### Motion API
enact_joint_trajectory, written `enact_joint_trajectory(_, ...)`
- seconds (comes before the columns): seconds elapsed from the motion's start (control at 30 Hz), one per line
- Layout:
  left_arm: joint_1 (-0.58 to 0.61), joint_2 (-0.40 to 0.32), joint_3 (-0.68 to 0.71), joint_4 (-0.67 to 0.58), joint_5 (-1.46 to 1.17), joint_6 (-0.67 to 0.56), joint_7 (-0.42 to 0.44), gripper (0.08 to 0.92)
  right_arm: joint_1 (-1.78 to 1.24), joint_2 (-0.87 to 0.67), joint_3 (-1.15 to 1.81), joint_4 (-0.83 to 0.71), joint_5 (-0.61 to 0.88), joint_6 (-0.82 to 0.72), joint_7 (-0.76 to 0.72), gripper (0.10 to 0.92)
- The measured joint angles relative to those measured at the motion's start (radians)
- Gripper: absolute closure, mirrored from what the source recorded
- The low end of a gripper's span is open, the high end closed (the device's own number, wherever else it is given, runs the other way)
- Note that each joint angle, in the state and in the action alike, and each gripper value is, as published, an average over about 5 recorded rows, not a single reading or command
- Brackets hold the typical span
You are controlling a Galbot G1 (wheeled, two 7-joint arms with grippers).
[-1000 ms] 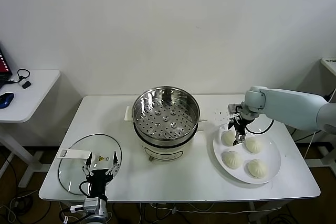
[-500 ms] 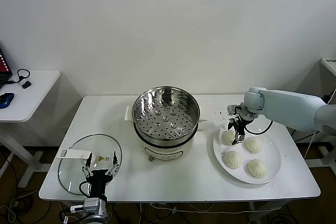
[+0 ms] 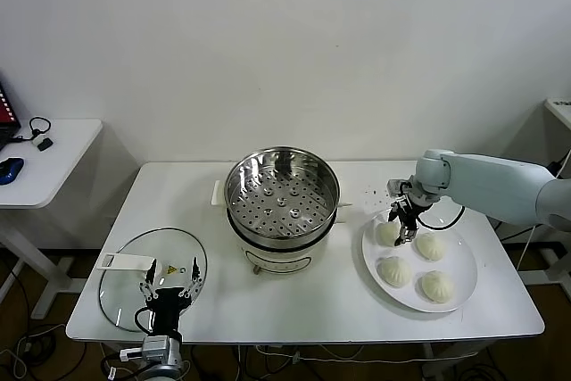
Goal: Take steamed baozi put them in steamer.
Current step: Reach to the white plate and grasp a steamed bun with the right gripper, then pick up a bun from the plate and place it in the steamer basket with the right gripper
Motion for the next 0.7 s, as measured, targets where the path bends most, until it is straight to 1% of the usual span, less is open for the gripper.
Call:
enact_joint_trajectory(0.27,0.001,0.000,-0.002,-0.004,0.000,0.000,-0.001,0.177,0.044,-0.020,-0.027,0.050,0.005,0.005,0.000,0.356)
enact_joint_trajectory(0.7,0.007,0.000,0.009,-0.023,0.008,0.006,-0.002,0.177,0.268,-0.048,-0.148,0.226,0.053,0.028,-0.026,0.355)
